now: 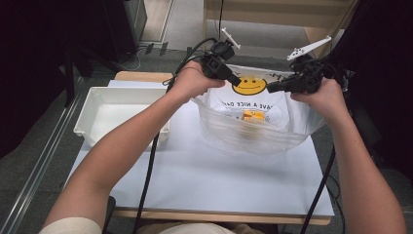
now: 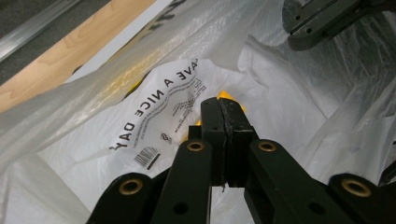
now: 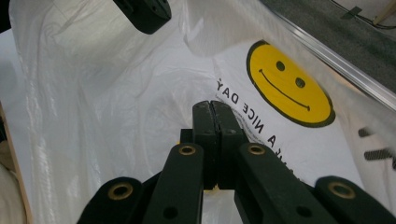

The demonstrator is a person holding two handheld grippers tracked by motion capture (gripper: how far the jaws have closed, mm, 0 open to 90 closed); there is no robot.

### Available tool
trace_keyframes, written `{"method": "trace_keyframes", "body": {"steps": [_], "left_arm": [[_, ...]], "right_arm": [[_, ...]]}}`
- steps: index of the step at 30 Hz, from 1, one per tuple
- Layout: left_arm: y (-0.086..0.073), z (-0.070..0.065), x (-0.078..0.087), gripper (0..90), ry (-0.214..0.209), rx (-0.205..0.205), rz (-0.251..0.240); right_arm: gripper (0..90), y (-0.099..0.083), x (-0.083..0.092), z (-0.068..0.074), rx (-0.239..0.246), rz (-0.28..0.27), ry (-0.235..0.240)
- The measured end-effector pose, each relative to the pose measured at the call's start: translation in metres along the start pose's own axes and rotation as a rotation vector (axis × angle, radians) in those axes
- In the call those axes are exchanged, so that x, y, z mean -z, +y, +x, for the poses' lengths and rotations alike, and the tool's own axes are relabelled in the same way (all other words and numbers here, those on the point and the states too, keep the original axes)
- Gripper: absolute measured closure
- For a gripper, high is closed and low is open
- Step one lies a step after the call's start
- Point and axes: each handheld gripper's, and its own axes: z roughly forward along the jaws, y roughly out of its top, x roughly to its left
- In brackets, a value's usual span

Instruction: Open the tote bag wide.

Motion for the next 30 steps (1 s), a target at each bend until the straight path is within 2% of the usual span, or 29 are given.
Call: {"method": "trace_keyframes", "body": {"steps": [2,12,20,24,30], "left_arm": [[-0.005,0.002,-0.004,90.0,0.018,-0.001,0.0],[-0.025,0.015,-0.022,90.0,0.013,0.041,0.006],[-0.043,0.029,-0.034,90.0,0.006,0.069,0.009],[-0.05,0.033,-0.041,90.0,0.003,0.064,-0.001],[-0.059,0.041,-0.052,90.0,0.002,0.092,0.002]], "right_arm": [[90.0,-0.005,-0.003,-0.003,-0.01,0.0,-0.002],[90.0,-0.026,-0.016,-0.017,-0.067,0.02,-0.024],[90.0,-0.047,-0.025,-0.024,-0.107,0.042,-0.022],[90.0,-0.056,-0.03,-0.027,-0.12,0.038,-0.021],[90.0,-0.072,-0.039,-0.037,-0.162,0.031,-0.026]]}}
